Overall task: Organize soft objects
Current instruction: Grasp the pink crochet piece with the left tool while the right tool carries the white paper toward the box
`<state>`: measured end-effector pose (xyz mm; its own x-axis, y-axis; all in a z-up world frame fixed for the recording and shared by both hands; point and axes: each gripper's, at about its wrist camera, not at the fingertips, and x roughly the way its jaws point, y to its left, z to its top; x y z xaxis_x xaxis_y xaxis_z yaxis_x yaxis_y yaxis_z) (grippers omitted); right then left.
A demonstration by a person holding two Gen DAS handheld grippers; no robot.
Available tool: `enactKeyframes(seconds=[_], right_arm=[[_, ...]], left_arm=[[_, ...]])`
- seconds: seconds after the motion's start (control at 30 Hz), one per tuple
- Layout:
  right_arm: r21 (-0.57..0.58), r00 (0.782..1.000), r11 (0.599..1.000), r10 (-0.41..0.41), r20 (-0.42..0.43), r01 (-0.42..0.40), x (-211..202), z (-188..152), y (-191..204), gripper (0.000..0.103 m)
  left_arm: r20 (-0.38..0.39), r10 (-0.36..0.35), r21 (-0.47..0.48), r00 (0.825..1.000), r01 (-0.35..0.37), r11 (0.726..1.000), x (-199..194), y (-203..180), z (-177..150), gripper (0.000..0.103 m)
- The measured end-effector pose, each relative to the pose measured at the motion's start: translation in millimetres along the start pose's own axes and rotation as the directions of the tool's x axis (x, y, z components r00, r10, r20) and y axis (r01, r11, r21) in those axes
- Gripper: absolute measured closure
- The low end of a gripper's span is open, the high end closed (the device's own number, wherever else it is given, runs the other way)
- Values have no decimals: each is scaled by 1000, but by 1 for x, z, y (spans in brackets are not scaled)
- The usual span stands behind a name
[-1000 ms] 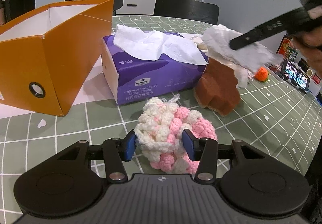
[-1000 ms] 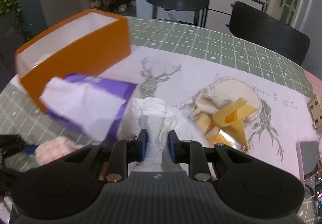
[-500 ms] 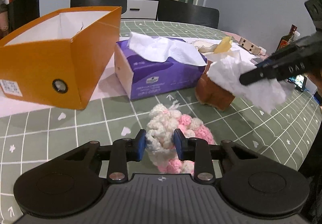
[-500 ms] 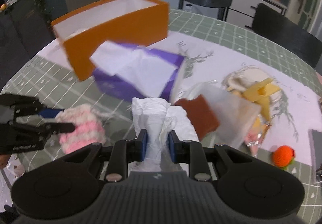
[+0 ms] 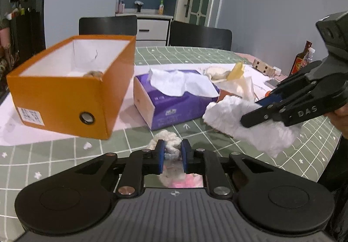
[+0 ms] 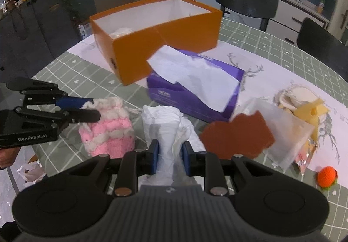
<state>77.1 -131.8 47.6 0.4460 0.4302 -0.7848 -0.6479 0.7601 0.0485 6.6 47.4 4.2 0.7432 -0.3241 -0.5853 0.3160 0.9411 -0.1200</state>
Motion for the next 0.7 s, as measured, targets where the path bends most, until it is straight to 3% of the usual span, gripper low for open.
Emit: enactKeyframes(seconds=[0.33, 0.7], right_arm=[[-27, 1000, 999, 28, 11, -28, 5, 12, 17, 81], [-58, 995, 997, 51, 91, -45, -12, 45, 35, 81]], left_arm=[[-3, 58, 60, 998, -58, 997, -11, 6, 3, 88], [119, 80, 120, 990, -94, 988, -47, 17, 60, 88]])
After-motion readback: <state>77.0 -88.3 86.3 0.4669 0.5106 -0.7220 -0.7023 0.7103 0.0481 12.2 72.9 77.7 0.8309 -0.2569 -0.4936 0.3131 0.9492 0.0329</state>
